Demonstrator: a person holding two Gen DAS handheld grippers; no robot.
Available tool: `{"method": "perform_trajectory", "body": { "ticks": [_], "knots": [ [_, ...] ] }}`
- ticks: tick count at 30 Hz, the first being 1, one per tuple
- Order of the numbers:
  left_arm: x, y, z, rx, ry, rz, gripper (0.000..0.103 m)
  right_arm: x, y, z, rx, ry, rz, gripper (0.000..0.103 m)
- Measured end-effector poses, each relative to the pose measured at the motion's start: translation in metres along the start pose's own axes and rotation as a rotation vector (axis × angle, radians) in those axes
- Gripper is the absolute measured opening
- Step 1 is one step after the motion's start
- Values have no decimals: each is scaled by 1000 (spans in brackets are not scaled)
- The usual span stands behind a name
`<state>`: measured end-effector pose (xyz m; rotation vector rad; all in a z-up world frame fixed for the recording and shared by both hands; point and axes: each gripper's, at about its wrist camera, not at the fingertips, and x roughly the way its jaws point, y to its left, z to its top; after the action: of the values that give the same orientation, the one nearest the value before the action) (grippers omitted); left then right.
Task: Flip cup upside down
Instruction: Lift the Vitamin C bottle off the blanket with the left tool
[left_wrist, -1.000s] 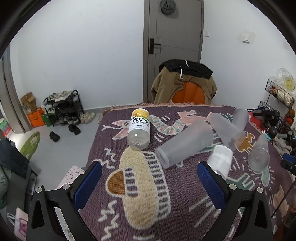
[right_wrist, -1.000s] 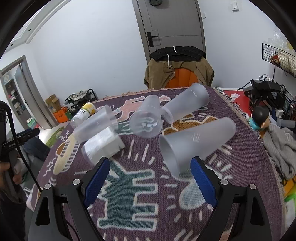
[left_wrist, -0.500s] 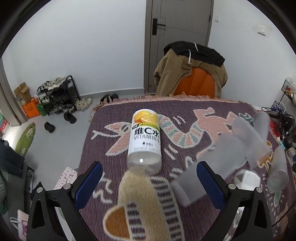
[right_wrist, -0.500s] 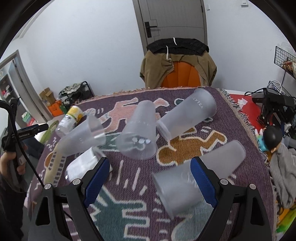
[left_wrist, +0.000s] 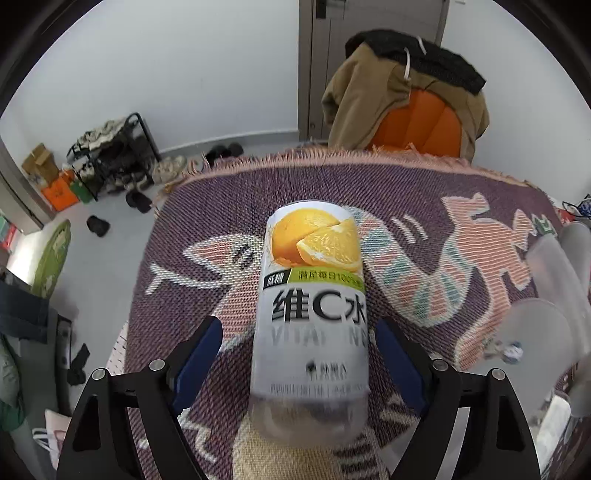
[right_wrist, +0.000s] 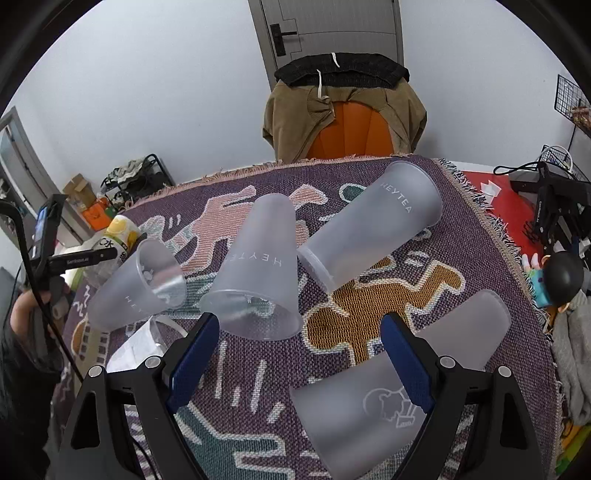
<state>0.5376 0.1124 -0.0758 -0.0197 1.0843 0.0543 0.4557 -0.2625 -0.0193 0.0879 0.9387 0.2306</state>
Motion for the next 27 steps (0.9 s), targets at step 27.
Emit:
{"method": "perform_trajectory", "body": {
  "ticks": [27],
  "knots": [
    [-54,-17,19,80,114,-43,64,-36,-1,-22,29,-55,41,89]
  ]
}}
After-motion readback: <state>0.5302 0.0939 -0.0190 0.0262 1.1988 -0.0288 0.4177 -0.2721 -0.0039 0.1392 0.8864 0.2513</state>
